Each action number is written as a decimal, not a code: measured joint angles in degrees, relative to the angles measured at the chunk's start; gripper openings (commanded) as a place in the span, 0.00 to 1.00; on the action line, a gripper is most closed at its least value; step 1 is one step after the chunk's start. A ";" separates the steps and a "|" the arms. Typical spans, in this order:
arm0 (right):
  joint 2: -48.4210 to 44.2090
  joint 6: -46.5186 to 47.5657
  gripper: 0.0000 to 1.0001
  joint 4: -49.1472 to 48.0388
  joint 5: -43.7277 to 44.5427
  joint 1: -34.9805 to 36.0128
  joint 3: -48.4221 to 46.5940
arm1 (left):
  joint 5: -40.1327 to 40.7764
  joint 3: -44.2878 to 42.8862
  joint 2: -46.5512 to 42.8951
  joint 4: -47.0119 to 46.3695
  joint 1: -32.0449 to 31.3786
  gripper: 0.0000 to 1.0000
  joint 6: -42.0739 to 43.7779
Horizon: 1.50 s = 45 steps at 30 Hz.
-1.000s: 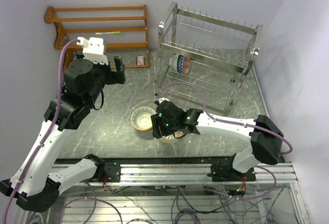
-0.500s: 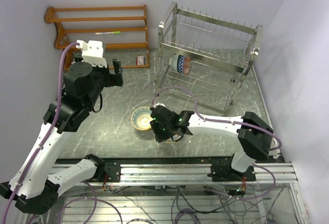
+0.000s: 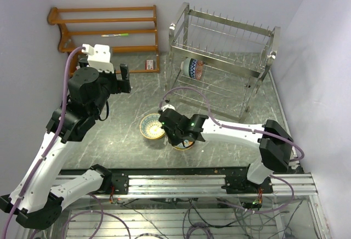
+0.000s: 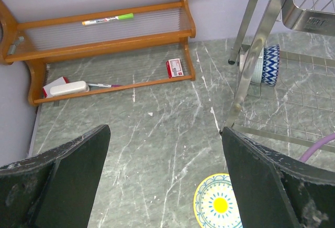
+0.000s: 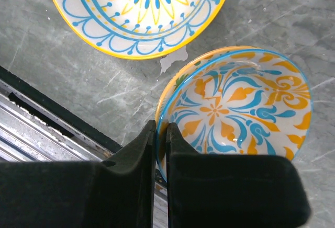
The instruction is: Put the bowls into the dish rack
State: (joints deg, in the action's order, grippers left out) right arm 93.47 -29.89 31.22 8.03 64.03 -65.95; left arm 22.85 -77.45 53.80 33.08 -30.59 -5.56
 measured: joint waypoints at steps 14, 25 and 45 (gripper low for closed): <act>-7.74 -1.40 0.00 1.70 -0.74 0.13 -0.15 | 0.09 0.33 -0.68 0.00 0.00 0.99 0.72; -14.58 -4.04 0.00 -6.10 -6.78 -1.79 0.70 | 0.11 0.94 -1.68 -0.02 0.00 0.99 1.22; -14.23 -26.75 0.00 -55.12 -36.20 -23.21 21.33 | 0.94 -11.28 2.97 0.63 0.00 0.99 3.45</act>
State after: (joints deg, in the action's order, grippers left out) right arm 79.24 -56.64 -23.90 -28.16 40.82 -44.62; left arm 23.79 -88.73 56.77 33.71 -30.59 -2.11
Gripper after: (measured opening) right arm 0.054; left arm 0.989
